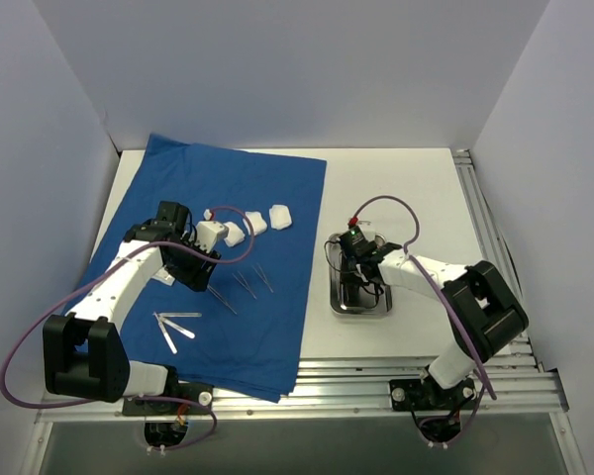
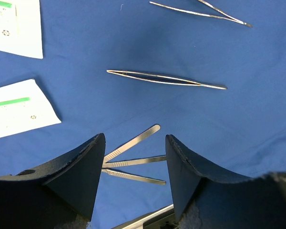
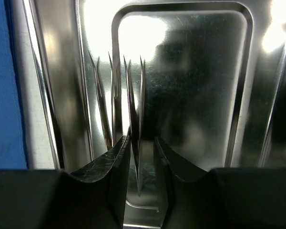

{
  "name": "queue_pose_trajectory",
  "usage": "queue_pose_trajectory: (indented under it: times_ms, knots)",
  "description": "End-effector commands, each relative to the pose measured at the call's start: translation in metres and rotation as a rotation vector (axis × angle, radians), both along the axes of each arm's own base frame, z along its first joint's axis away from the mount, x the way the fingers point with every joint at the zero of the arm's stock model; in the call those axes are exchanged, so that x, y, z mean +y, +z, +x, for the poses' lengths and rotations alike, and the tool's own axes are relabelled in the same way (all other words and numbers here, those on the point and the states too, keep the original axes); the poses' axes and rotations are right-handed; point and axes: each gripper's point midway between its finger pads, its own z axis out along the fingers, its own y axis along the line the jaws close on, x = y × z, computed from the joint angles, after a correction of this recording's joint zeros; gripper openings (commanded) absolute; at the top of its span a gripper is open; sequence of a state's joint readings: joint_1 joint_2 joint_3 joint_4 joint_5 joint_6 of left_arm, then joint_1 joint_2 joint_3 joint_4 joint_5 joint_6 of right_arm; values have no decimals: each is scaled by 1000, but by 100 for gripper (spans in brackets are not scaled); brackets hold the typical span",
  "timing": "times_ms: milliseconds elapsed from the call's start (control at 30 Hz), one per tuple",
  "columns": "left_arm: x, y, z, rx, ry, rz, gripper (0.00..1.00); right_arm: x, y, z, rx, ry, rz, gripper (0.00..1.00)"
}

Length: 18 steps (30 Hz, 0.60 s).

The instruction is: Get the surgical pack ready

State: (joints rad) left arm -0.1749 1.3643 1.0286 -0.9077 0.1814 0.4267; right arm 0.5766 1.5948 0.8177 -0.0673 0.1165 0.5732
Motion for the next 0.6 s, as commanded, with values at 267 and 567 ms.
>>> queue_pose_trajectory:
  times_ms: [267, 567]
  knots:
    - [2, 5, 12, -57, 12, 13, 63, 30, 99, 20, -189, 98, 12, 26]
    - [77, 4, 43, -126, 362, 259, 63, 162, 93, 17, -187, 468, 48, 41]
